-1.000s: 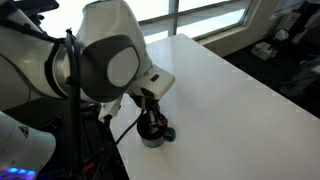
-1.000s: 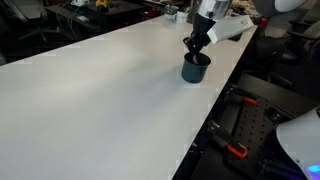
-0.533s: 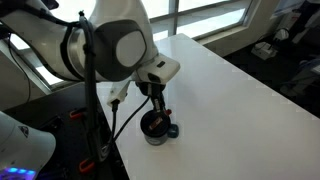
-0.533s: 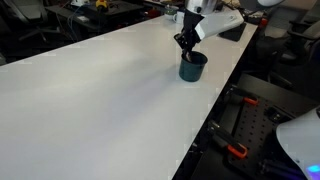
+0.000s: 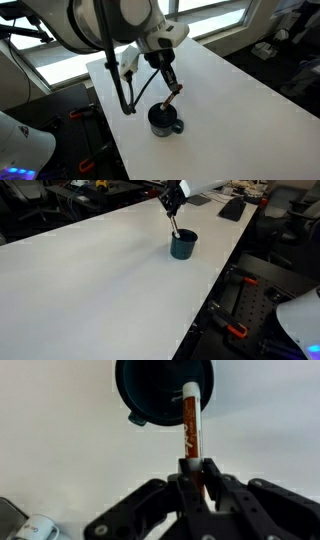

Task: Remove the marker from the cup

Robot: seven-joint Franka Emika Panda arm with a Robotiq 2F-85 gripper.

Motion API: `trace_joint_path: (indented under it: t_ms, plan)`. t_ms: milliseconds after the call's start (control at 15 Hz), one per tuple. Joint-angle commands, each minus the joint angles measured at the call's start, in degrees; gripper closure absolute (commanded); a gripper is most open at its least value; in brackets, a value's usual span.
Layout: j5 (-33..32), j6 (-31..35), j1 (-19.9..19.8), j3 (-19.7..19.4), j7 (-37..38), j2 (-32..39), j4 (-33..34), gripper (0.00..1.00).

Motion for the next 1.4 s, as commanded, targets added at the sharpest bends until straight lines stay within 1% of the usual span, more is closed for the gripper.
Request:
trace_joint_path:
  t_ms: [0, 133, 200, 267, 400, 467, 600, 800, 933, 1067, 1200, 1333]
  plan:
    - [15.09, -5.82, 5.22, 1.28, -12.80, -6.93, -0.63, 0.95]
    - [24.57, -10.72, 7.73, 2.52, -19.90, -9.36, 1.21, 0.95]
    - [27.98, -14.38, 8.51, 3.34, -22.35, -10.27, 3.20, 0.95]
    - [30.04, -17.87, 8.86, 4.11, -23.45, -10.72, 5.48, 0.95]
    - [31.74, -24.71, 8.81, 5.47, -24.28, -9.82, 10.66, 0.95]
    - [31.50, -27.42, 8.40, 5.86, -24.12, -7.83, 13.64, 0.95]
    - [32.40, -30.84, 8.38, 5.18, -26.03, -3.77, 17.68, 0.95]
    - [40.41, -32.72, 9.12, 2.88, -35.75, 3.35, 21.41, 0.95]
    - [45.83, -32.42, 9.29, 2.46, -42.79, 7.32, 22.45, 0.95]
    - [49.72, -32.98, 9.32, 2.97, -48.64, 10.28, 23.07, 0.95]
    - [51.64, -32.92, 9.62, 3.79, -53.38, 12.26, 22.82, 0.95]
    - [51.46, -32.96, 10.38, 4.68, -56.05, 13.62, 22.11, 0.95]
